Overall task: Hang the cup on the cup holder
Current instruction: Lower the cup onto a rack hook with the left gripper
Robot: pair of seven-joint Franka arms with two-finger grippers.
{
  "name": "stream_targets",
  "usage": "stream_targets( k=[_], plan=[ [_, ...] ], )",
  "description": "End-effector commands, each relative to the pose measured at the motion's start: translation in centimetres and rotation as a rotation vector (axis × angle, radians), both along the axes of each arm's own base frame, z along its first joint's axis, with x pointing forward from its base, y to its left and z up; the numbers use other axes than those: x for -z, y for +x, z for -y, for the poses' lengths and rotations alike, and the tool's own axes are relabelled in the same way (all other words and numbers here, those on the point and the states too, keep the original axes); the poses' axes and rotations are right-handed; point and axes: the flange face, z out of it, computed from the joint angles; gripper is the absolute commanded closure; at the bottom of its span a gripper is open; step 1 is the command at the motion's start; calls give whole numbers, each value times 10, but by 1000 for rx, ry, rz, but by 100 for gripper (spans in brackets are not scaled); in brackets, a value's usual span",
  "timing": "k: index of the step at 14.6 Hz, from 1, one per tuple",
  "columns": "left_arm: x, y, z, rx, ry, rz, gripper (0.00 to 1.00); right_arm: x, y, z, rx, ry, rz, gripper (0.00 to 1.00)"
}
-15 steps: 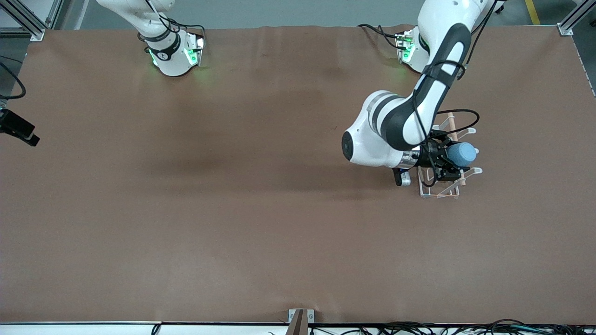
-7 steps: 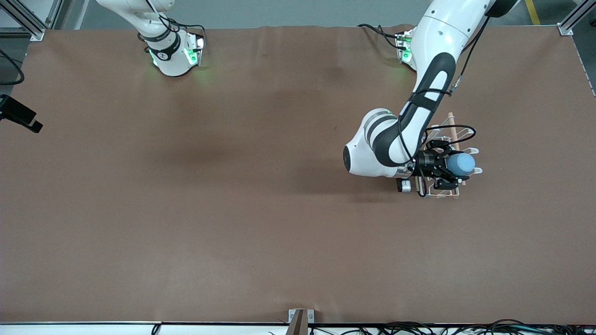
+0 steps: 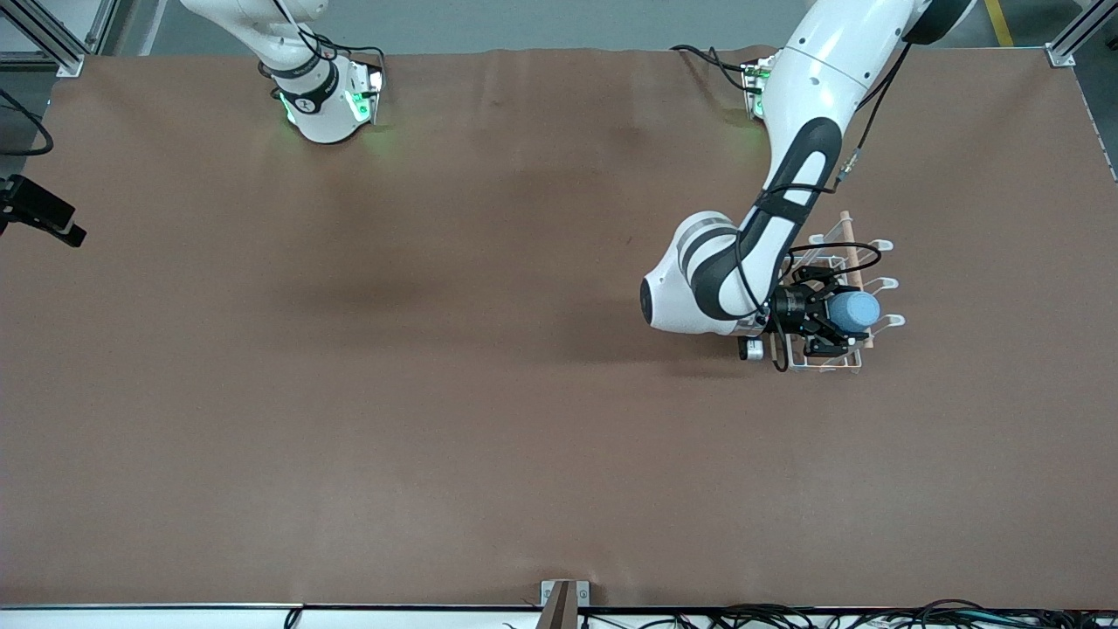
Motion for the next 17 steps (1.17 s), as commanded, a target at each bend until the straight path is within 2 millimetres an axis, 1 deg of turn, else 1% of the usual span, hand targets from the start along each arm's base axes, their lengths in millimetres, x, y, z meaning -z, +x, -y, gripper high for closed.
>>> stream_targets(
  k=[1,2,4,5,6,8,9,10,14,16,17],
  plan=[
    [9,-2,0,14,18,23,90,-1,-2,-1,-11,3,1,0],
    [11,-3,0,14,20,20,86,-1,-2,-1,-11,3,4,0],
    [13,-5,-1,15,23,15,83,-1,-2,-1,-9,3,4,0],
    [13,-4,-2,14,22,15,79,-2,-2,-1,-9,3,6,0],
    [13,-4,-1,14,19,23,68,0,-2,0,-9,3,1,0],
    [5,-3,-3,-20,2,94,26,-2,-2,0,-9,0,5,0],
    [3,-4,-2,-35,-10,107,16,-2,-2,-1,-11,0,5,0],
    [-1,-3,-2,-39,-17,115,11,-2,-2,-1,-11,-2,5,0],
    [-8,-3,0,-41,-25,119,5,-1,-1,2,-7,-7,8,0],
    [-21,-1,2,-58,-53,129,3,-1,-2,7,1,-19,7,0],
    [-33,2,4,-67,-66,154,0,-1,-2,7,1,-19,8,0]
  ],
)
